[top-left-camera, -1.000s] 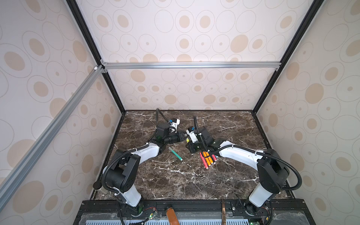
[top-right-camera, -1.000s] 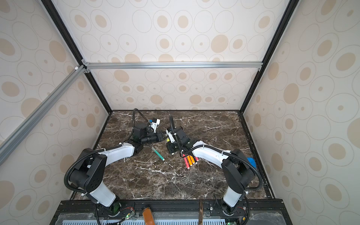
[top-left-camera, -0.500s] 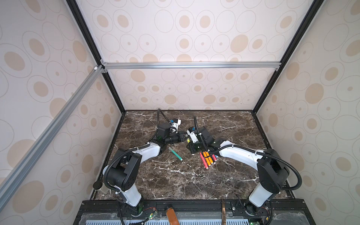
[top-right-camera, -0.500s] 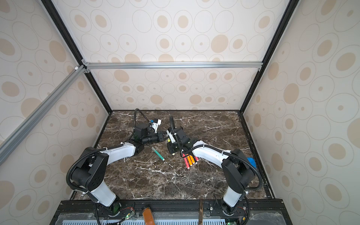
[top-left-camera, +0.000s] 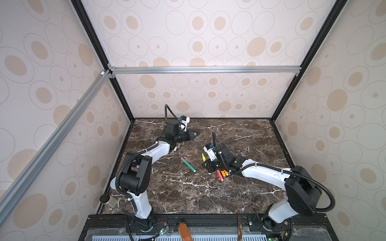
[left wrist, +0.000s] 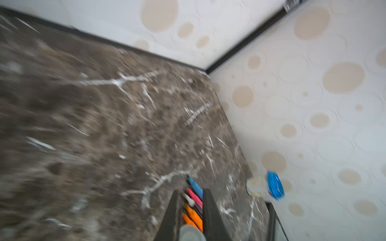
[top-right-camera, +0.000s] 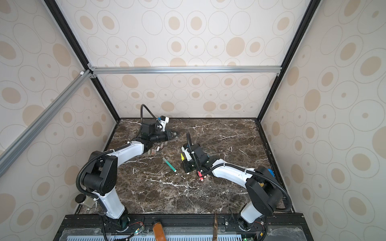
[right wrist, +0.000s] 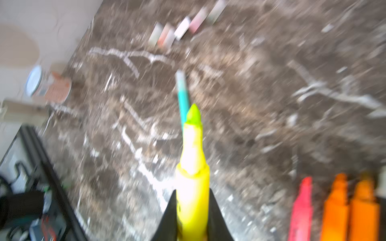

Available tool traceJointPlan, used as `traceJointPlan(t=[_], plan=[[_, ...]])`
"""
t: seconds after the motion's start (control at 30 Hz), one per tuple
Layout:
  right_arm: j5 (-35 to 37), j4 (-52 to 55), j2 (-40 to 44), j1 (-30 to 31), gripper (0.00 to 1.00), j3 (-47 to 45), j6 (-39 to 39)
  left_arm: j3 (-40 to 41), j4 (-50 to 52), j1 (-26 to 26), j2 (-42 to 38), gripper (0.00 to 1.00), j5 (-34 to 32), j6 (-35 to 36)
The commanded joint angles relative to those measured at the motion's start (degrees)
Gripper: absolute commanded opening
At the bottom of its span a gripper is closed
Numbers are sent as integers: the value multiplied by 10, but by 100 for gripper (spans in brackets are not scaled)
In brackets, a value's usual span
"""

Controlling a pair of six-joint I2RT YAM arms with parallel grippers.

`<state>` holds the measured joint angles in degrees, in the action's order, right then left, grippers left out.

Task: Remove pen caps from pens
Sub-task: Place the pen at the center of the table.

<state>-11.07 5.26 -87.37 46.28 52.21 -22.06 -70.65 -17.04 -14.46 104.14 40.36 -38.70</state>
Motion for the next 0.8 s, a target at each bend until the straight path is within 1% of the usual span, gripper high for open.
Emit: traceJointPlan(t=[0.0,0.07,0.13,0.23,0.37,0.43,0.57,0.6,0.77], plan=[[-18,0,24,7,0,-26,-4,-58,-7,26,14,0,-14,9],[-11,0,33,7,0,-36,-2,-89,5,32,25,0,-6,9],[-1,16,37,7,0,-33,4,-116,43,36,32,0,-10,23],[45,68,30,7,0,-1,9,-125,94,47,25,0,-33,50],[112,176,-33,6,0,75,14,-75,137,67,-19,0,-60,78],[124,205,-66,6,0,100,13,-45,170,76,-51,0,-84,104],[129,236,-118,7,0,129,8,13,249,99,-117,0,-140,160],[134,241,-127,7,0,133,6,26,267,106,-132,0,-162,171],[161,252,-153,3,0,135,6,72,320,132,-187,0,-223,202]])
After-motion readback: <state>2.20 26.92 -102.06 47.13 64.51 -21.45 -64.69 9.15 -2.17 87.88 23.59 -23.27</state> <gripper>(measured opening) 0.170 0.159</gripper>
